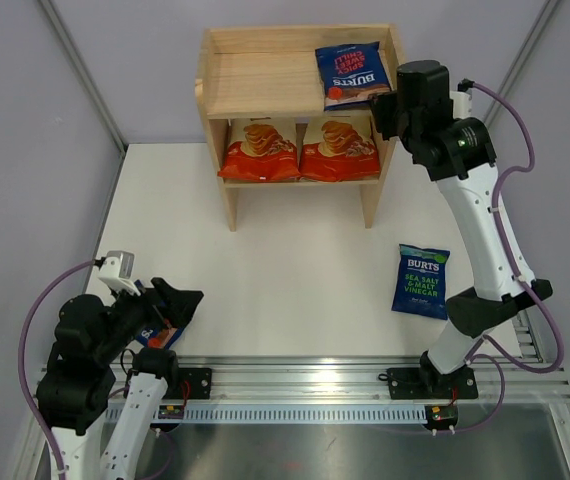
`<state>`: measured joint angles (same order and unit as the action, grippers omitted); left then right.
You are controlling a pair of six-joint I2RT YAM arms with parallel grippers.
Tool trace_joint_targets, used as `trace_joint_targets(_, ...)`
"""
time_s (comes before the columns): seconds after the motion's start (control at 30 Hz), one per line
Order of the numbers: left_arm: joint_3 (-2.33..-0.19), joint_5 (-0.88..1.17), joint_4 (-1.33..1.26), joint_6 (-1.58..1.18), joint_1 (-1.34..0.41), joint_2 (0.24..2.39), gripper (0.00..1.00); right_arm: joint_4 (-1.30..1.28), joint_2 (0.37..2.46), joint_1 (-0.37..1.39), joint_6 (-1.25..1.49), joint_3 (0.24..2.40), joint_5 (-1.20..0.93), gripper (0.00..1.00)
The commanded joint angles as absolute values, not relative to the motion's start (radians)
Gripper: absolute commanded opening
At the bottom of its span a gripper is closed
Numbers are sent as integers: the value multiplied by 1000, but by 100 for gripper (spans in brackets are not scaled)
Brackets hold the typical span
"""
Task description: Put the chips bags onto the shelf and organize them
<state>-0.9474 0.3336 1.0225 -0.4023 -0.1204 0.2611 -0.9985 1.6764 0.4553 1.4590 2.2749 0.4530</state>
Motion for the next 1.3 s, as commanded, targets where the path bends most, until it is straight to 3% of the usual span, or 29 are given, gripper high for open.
trace_joint_targets(0.0,-960,344,1025,-376,-121,249,97,-966,1715,445,1476,2341,480,26)
trace_joint_targets(0.23,-931,382,1003,-376,-121,256,97,-940,1636,446,1422,2264,476,46)
trace_joint_targets(0.5,-936,432,968,-402,-121,262,97,-853,1522,445,1312,2151,422,62)
trace_joint_targets(0.6,-887,515,916,-438,-121,258,98,-805,1456,445,1164,2108,382,72)
trace_joint_targets(0.63,-840,573,861,-455,-121,252,99,-766,1390,445,1117,2079,358,81)
trace_joint_targets(0.77,-741,655,743,-518,-120,245,99,-574,1090,445,873,1654,241,99)
trace_joint_targets(0.87,-691,686,672,-551,-121,259,99,-655,902,445,714,1483,242,100)
trace_joint_targets(1.03,-644,695,617,-565,-121,276,99,-972,857,445,503,1320,344,99)
trace_joint_targets(1.27,-655,646,705,-462,-121,319,99,-899,834,352,548,1034,491,100)
